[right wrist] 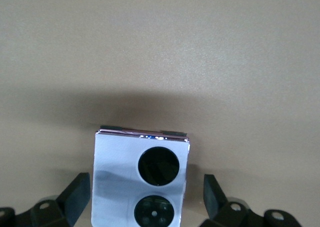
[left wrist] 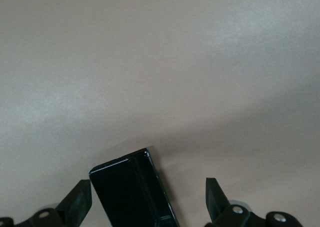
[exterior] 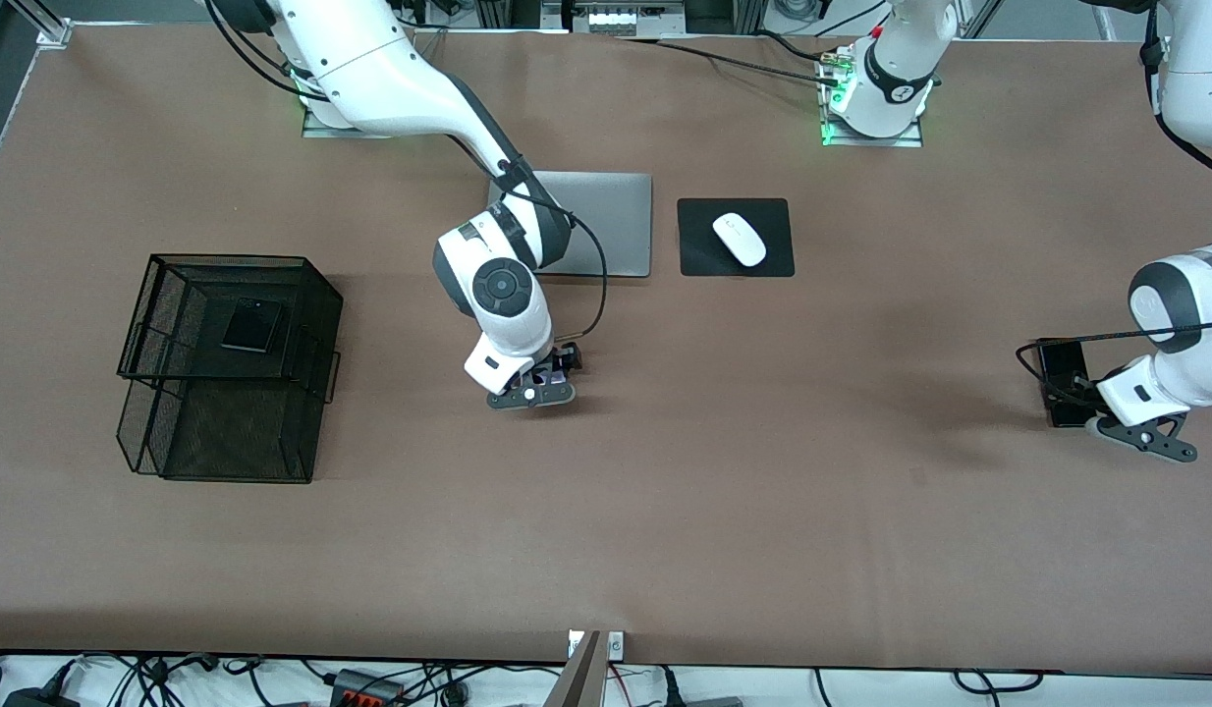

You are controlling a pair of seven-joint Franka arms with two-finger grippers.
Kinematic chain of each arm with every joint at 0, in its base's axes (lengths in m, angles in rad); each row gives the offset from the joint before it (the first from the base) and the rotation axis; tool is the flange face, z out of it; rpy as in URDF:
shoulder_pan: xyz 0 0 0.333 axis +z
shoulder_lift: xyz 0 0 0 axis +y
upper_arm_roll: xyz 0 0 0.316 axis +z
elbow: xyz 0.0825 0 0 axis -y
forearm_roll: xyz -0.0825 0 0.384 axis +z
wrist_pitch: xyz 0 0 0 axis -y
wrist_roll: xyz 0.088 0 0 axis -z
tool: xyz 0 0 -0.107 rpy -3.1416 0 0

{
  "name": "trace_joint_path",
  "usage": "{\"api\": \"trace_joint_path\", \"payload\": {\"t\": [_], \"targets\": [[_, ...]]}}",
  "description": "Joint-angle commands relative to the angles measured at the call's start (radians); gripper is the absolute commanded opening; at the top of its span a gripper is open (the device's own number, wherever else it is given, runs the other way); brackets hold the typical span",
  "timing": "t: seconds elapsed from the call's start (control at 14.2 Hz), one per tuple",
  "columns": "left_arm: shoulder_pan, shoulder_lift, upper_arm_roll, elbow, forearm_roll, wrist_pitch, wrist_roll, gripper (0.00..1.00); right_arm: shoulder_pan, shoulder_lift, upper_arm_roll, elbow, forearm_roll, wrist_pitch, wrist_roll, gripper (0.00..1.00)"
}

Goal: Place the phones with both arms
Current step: 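Grasp the white phone with the right gripper while the left gripper withdraws, then grasp the large black phone with the left gripper while the right gripper lifts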

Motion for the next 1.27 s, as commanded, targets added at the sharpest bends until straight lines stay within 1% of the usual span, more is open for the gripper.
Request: {"api": "trace_joint_path", "payload": {"t": [0.0,0.14,0.35,0.49,0.56,0.7,0.78,0.85,0.92,0.99,1.06,1.2], "targets": [[0.039,-0.001,-0.001,0.008,-0.119,0.004,0.057,1.00,0.011,0.024,-0.009,0.031,0.032,0.002,0.028,1.00],[0.049,0.000,0.012,0.008,-0.119,0.007,0.051,1.00,0.011,0.038,-0.010,0.042,0.067,0.004,0.029,1.00],[0.070,0.023,0.013,-0.011,-0.094,0.041,0.043,1.00,0.011,0.049,-0.009,0.043,0.079,0.024,0.026,1.00],[0.069,0.022,0.038,-0.076,-0.091,0.124,0.022,0.98,0.011,0.055,-0.010,0.043,0.079,0.025,0.028,1.00],[0.070,0.019,0.038,-0.106,-0.091,0.156,0.014,0.98,0.011,0.056,-0.009,0.043,0.079,0.027,0.028,1.00],[0.069,0.013,0.039,-0.135,-0.090,0.162,-0.067,1.00,0.011,0.059,-0.010,0.043,0.079,0.028,0.028,1.00],[0.067,0.010,0.038,-0.144,-0.090,0.158,-0.098,1.00,0.011,0.059,-0.009,0.043,0.079,0.028,0.025,0.98],[0.066,0.004,0.038,-0.147,-0.090,0.152,-0.127,1.00,0.011,0.059,-0.009,0.043,0.079,0.028,0.023,0.75],[0.062,-0.003,0.038,-0.149,-0.088,0.132,-0.159,1.00,0.011,0.056,-0.010,0.043,0.081,0.027,0.016,0.56],[0.061,-0.003,0.038,-0.147,-0.088,0.114,-0.171,1.00,0.008,0.050,-0.010,0.043,0.081,0.019,0.013,0.43],[0.059,-0.003,0.038,-0.149,-0.088,0.113,-0.173,1.00,0.010,0.043,-0.010,0.043,0.081,0.019,0.014,0.37],[0.058,0.002,0.038,-0.150,-0.088,0.115,-0.176,1.00,0.005,0.024,-0.013,0.057,0.079,0.012,0.013,0.35]]}}
